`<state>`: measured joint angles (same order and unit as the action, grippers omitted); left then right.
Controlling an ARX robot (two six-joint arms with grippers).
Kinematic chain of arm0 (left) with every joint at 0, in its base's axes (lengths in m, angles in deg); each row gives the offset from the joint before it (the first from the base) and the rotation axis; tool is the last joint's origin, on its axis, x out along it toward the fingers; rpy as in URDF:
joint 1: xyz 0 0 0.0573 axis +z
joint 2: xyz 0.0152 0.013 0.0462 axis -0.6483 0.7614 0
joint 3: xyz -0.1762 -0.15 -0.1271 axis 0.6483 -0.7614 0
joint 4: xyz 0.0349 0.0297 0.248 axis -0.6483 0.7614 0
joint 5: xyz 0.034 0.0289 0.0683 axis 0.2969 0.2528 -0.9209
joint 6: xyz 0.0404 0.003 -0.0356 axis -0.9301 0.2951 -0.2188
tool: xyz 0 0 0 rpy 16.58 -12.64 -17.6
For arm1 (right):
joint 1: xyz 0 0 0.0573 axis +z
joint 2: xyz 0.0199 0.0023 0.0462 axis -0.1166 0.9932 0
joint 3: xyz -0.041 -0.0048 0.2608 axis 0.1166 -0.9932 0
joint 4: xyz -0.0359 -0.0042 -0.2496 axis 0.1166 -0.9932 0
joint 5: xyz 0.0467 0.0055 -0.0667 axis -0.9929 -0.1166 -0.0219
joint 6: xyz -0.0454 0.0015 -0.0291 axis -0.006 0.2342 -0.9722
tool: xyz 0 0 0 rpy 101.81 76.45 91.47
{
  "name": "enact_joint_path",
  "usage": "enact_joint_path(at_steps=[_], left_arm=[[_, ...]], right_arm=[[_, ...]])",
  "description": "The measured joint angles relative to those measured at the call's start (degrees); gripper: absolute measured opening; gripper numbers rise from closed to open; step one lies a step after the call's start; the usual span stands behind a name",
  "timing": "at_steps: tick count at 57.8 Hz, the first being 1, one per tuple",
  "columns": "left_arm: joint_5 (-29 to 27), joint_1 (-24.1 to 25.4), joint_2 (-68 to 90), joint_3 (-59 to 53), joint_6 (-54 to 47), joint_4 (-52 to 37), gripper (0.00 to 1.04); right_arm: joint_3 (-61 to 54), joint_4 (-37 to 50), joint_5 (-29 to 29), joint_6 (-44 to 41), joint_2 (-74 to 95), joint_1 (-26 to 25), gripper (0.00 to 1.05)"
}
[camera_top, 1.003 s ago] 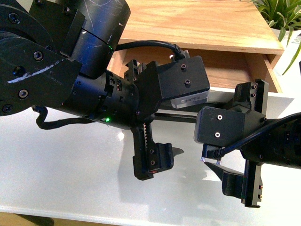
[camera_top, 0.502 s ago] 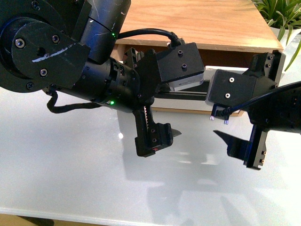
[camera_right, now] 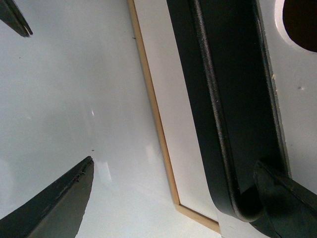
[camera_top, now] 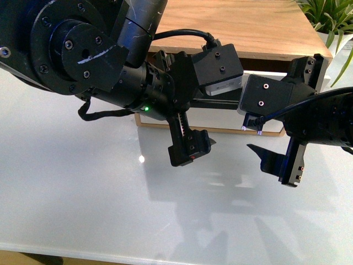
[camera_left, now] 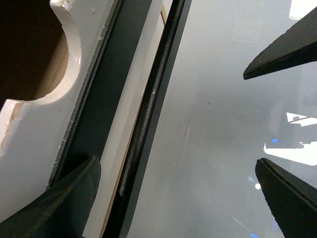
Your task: Close drawer sideways
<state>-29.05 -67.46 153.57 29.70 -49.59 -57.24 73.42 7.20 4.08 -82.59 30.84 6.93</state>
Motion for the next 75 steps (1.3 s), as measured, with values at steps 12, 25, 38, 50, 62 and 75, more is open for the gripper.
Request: enact_joint_path(at_steps=[12, 25, 38, 50, 62, 75], left_arm=[[-1.81, 0.24, 3.5, 5.18, 1.49, 0.31, 0.96], [-4.22, 0.24, 4.81, 7.87, 2.75, 0.5, 0.96], [-6.14, 0.24, 4.98, 8.55, 4.0, -0.24, 0.96], [-7.21, 0.15, 5.01, 8.46, 5.33, -0.57, 0.96], [-7.26, 0.66, 2.54, 5.46, 5.95, -1.73, 0.96], [-5.46, 3.54, -9.44, -3.1, 13.35, -7.5, 0.96]], right_arm=[[2.21, 1.64, 0.85, 0.02, 2.14, -0.57, 0.96], [3.82, 3.3, 2.47, 0.07, 3.48, -1.09, 0.96], [4.0, 4.63, 6.05, 1.62, 5.53, -2.21, 0.96], [3.85, 5.51, 6.69, 3.15, 6.01, -2.56, 0.96], [1.05, 5.49, 5.68, 4.04, 3.02, -2.73, 0.96], [-6.25, 5.44, 4.15, 6.51, -7.61, -3.13, 0.96]])
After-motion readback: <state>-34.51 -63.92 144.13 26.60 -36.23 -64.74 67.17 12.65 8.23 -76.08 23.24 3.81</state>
